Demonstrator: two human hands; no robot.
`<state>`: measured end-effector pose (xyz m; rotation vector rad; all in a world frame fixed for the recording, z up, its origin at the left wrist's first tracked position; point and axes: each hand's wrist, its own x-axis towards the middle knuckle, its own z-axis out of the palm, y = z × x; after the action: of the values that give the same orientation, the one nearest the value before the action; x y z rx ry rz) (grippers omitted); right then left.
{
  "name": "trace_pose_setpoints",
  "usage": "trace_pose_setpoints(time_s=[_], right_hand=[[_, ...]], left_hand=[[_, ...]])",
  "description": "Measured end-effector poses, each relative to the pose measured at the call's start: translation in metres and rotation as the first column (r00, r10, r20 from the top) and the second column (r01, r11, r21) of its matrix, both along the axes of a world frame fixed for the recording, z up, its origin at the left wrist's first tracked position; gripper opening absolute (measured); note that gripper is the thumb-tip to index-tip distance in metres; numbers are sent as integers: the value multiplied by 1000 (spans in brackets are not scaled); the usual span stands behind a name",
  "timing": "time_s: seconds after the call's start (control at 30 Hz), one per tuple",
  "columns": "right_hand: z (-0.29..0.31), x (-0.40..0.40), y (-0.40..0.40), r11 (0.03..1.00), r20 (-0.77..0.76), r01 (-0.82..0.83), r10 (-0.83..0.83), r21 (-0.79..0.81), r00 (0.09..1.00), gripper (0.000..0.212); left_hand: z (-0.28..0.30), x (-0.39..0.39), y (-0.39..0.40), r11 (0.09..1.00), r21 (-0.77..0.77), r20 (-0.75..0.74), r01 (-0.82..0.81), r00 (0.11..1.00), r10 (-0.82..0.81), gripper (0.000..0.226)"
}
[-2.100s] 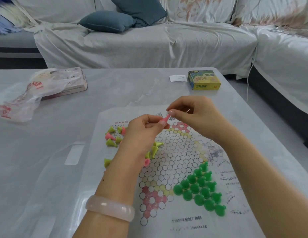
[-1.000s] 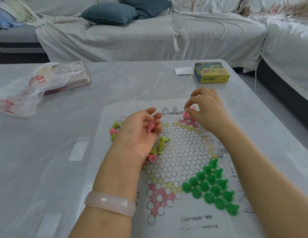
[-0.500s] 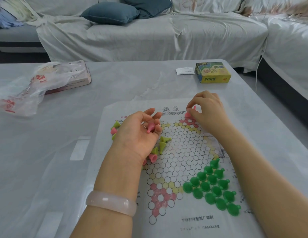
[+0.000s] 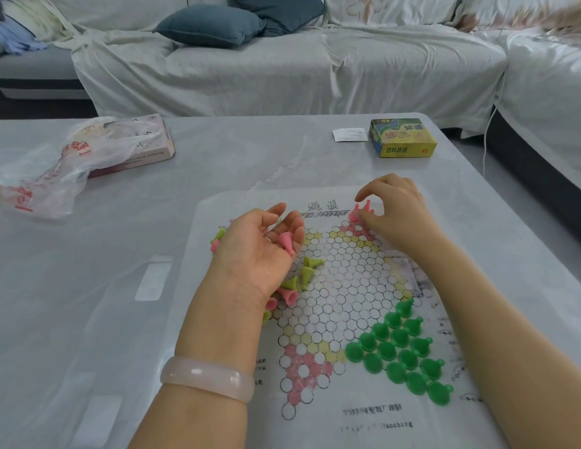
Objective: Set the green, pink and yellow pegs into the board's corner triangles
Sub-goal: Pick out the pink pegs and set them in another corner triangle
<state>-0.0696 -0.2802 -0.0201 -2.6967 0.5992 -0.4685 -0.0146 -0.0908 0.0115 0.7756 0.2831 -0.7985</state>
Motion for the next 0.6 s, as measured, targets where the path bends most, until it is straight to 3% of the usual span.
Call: trace_pose_setpoints(time_s=[0.2,0.27,0.37,0.47,0.6], right_hand=[[16,-5,8,997,87,-72,71,7,994,25],[33,-6,20,972,116,-236,234,10,965,24],[54,-8,47,863,40,-504,502,39,864,25],[55,-6,64,782,-24,-623,624,27,781,25],[56,-5,69,782,38,-623,622,20,782,19]], left_hand=[[2,0,7,998,-56,-85,-18,996,13,18],[4,0,9,995,-97,-116,-22,993,11,18],[8,-2,11,985,-174,-139,-14,990,-10,20],[13,-4,12,972,-233,-107,31,993,-58,22],[20,-2,23,962,-233,-1,140,989,-145,32]])
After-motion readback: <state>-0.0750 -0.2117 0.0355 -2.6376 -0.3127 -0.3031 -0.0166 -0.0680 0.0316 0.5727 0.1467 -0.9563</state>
